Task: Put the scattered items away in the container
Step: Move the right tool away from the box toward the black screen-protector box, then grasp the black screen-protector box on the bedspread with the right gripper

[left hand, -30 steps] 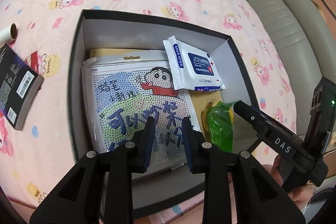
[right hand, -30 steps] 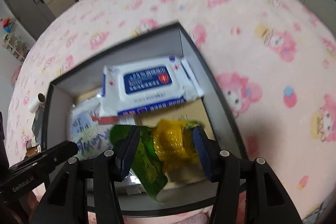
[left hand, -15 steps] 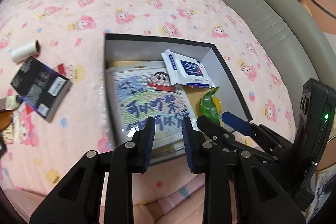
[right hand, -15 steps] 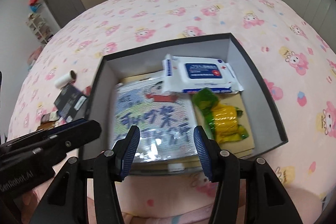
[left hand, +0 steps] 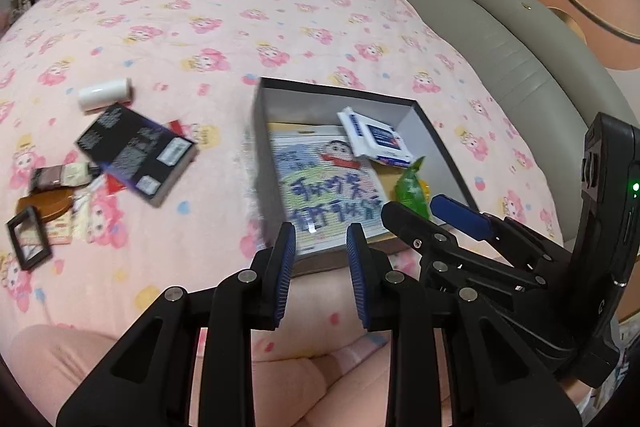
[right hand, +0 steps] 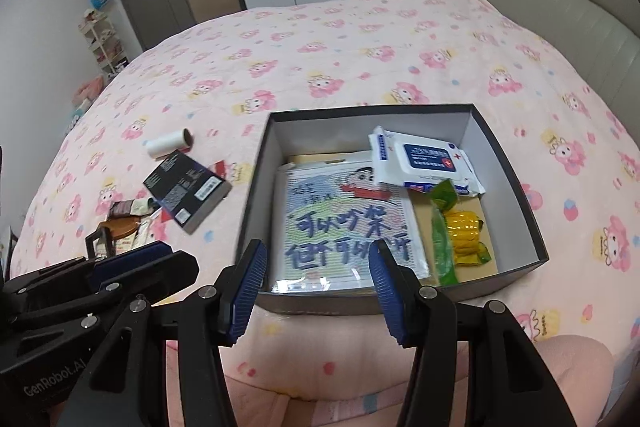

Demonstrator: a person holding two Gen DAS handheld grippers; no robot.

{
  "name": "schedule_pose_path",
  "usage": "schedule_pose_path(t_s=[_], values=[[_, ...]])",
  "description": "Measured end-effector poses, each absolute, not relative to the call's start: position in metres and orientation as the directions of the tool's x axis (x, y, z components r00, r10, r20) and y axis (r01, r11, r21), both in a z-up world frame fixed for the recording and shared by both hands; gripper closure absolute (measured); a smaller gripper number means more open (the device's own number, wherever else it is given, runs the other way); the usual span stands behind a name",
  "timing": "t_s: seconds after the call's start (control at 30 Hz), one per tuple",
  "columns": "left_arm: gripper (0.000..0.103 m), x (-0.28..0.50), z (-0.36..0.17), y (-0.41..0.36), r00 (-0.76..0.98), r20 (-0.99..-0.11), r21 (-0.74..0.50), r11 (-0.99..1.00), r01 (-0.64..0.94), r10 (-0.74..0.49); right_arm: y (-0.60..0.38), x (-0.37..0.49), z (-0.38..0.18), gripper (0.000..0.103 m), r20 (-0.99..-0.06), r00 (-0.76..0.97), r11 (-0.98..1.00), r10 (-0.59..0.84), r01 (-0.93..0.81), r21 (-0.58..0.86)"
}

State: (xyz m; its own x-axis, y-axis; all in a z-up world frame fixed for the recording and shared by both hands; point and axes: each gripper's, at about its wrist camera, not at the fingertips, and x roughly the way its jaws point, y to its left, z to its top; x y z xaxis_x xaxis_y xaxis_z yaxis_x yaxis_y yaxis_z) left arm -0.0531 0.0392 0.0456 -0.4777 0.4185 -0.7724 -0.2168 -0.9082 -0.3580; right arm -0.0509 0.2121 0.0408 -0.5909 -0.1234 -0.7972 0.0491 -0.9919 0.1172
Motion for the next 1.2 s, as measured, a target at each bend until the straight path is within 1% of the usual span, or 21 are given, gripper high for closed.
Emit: schedule_pose_path(t_s=[0.23,0.5,0.7,0.83,0.93,1.0,1.07,1.2], values=[[0.077,-0.04,0.046,-0.005,-0.515,-0.789,-0.299,-0.942,-0.153,0.334,0.164,-0.049,0.035,0.053,-0.798,-0.574,-0.982,-0.187,0.131,0.136],[0.077,-0.037,0.04,-0.061,-0.537,-0.791,-0.305,-0.95,-0.067,0.292,0.109,-0.059,0.029,0.054,-0.797,-0.549,-0.963,-0.251,0.224,0.149],[0.077,-0.072,0.045,-0.09,-0.545,-0.786,-0.329,-0.944,-0.032,0.293,0.078,-0.087,0.033,0.054,-0.803,-0.543,-0.961,-0.246,0.248,0.126],[0.077,-0.103,0.045,-0.103,-0.547,-0.772,-0.371,-0.928,-0.025,0.324,0.07,-0.115,0.033,0.054,-0.805,-0.544,-0.965,-0.236,0.231,0.127],[0.077,-0.126,0.035,-0.107,-0.534,-0.779,-0.382,-0.924,-0.012,0.329,0.064,-0.137,0.033,0.054,-0.807,-0.545,-0.967,-0.229,0.219,0.127],[0.077,-0.152,0.017,-0.114,-0.489,-0.785,-0.438,-0.899,0.004,0.38,0.06,-0.152,0.029,0.054,-0.811,-0.541,-0.97,-0.222,0.206,0.128],[0.076,-0.172,0.001,-0.119,-0.457,-0.797,-0.46,-0.887,0.036,0.394,0.059,-0.17,0.018,0.054,-0.825,-0.526,-0.974,-0.209,0.184,0.129],[0.075,-0.2,-0.044,-0.125,-0.405,-0.831,-0.471,-0.87,0.147,0.382,0.056,-0.2,-0.015,0.054,-0.863,-0.471,-0.981,-0.183,0.147,0.128]])
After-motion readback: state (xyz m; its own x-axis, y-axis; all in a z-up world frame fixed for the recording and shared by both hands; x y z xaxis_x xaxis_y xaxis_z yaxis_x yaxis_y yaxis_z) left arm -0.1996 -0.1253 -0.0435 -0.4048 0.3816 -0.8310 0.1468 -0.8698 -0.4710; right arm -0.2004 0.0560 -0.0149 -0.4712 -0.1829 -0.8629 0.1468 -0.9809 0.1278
